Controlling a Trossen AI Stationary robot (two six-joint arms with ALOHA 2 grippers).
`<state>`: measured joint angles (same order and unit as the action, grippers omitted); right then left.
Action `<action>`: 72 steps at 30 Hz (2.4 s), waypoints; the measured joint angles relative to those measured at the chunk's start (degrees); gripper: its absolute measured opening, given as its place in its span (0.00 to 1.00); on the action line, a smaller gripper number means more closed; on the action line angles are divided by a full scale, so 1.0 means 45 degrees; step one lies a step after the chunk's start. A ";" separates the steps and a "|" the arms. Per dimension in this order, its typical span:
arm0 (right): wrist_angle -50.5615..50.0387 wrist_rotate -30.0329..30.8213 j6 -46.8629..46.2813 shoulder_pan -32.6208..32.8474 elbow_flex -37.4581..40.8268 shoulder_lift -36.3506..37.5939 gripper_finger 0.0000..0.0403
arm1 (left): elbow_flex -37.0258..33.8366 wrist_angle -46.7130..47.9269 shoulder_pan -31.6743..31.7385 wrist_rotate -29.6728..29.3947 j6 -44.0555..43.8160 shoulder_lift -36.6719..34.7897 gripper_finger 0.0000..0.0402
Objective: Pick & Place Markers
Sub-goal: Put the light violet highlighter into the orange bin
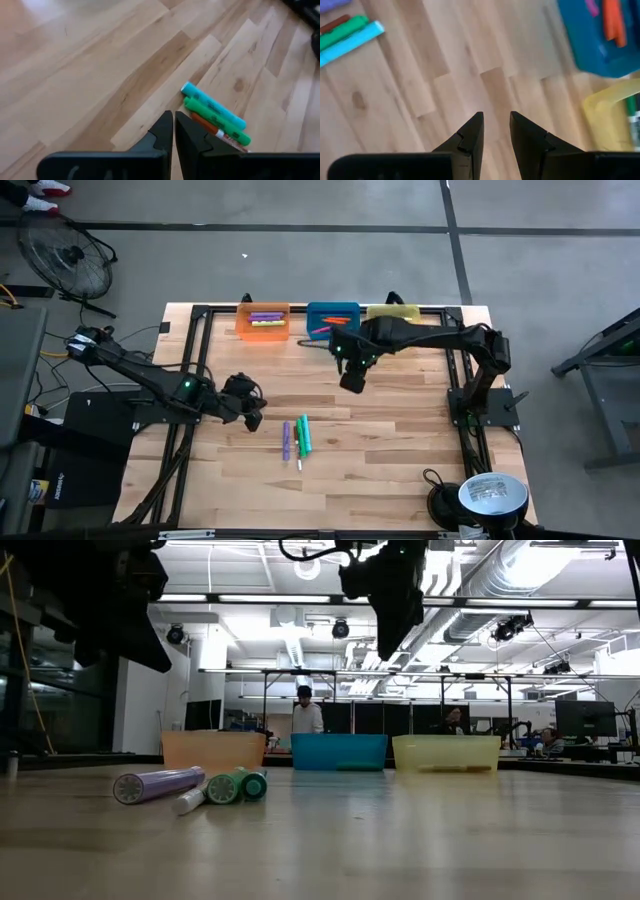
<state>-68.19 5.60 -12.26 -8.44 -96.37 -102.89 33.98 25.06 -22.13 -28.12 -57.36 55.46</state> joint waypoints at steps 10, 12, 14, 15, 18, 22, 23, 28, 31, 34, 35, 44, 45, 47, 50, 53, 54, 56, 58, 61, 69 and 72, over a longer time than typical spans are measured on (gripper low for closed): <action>-0.0029 0.0072 -0.2287 0.1567 0.0794 0.0000 0.21 | 0.0005 -0.1703 0.0000 0.1817 0.0015 0.1797 0.04; -0.0150 0.0200 -0.2497 0.1886 0.0794 0.0000 0.21 | 0.0005 -0.2364 0.0000 0.2537 -0.0160 0.2210 0.04; -0.0329 0.0464 -0.2649 0.2218 0.0794 0.0000 0.21 | 0.0005 -0.2863 0.0000 0.2938 -0.0589 0.2515 0.04; -0.0445 0.0646 -0.2724 0.2379 0.0794 0.0000 0.21 | 0.0005 -0.3183 0.0000 0.3061 -0.0890 0.2675 0.04; -0.0884 0.1133 -0.2756 0.2836 0.0794 0.0000 0.21 | 0.0021 -0.3562 0.0000 0.3187 -0.2113 0.3122 0.04; -0.1325 0.1445 -0.3147 0.3435 0.0794 0.0005 0.21 | 0.0157 -0.3456 0.0000 0.3415 -0.4417 0.3396 0.04; -0.1463 0.1457 -0.3257 0.3603 0.0794 0.0005 0.21 | 0.0255 -0.3385 -0.0001 0.3416 -0.4739 0.3470 0.04; -0.1876 0.2211 -0.3626 0.4816 0.0794 0.0015 0.21 | 0.1497 -0.2009 -0.0005 0.3462 -0.5432 0.3917 0.04; -0.2112 0.2693 -0.3853 0.5585 0.0794 0.0019 0.21 | 0.2594 -0.0536 -0.0010 0.3462 -0.5740 0.4448 0.04; -0.2052 0.2674 -0.4124 0.6273 0.0794 0.0071 0.21 | 0.3714 0.0946 -0.0102 0.3426 -0.6000 0.5159 0.04; -0.1917 0.2688 -0.4198 0.6475 0.0855 0.0134 0.21 | 0.4030 0.1345 -0.0116 0.3358 -0.6032 0.5345 0.04; 0.4685 0.2533 -0.6319 0.7658 0.7709 0.4834 0.20 | 0.4974 0.1741 -0.0891 0.2558 -0.6896 0.6374 0.04; 0.5432 0.2728 -0.6480 0.7702 0.8570 0.5616 0.19 | 0.4974 0.1721 -0.0936 0.2591 -0.7083 0.6455 0.04; 0.7048 0.3262 -0.6493 0.7751 1.0101 0.7113 0.17 | 0.4971 0.1872 -0.0928 0.2743 -0.7401 0.6524 0.04; 0.9453 0.3581 -0.5502 0.7739 1.2043 0.9266 0.13 | 0.4974 0.1787 -0.0917 0.2953 -0.7677 0.6500 0.04; 1.1197 0.3509 -0.4576 0.7626 1.3660 1.1031 0.10 | 0.4969 0.1826 -0.0913 0.3196 -0.7861 0.6500 0.04; 1.1496 0.3481 -0.4531 0.7592 1.4129 1.1530 0.08 | 0.4978 0.1788 -0.0913 0.3219 -0.8035 0.6618 0.04; 1.1912 0.3424 -0.4538 0.7537 1.4865 1.2439 0.06 | 0.4975 0.1795 -0.0757 0.3476 -0.8521 0.6969 0.04; 1.2054 0.3310 -0.4549 0.7542 1.5432 1.3116 0.05 | 0.4949 0.2013 -0.0728 0.3783 -0.8795 0.7192 0.04; 1.2020 0.3140 -0.4517 0.7542 1.6071 1.3839 0.03 | 0.4979 0.1808 -0.0498 0.4279 -0.8877 0.7543 0.04; 1.2108 0.2833 -0.3867 0.7542 1.6464 1.4263 0.02 | 0.4959 0.1500 0.0023 0.5201 -0.8398 0.8074 0.04; 1.2045 0.2988 -0.3835 0.7542 1.6468 1.4220 0.03 | 0.4969 0.1089 0.0176 0.5182 -0.8219 0.8074 0.04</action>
<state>-13.98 19.04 -29.52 25.50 -22.26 -38.90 56.34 29.96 -21.34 -4.80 -94.35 91.79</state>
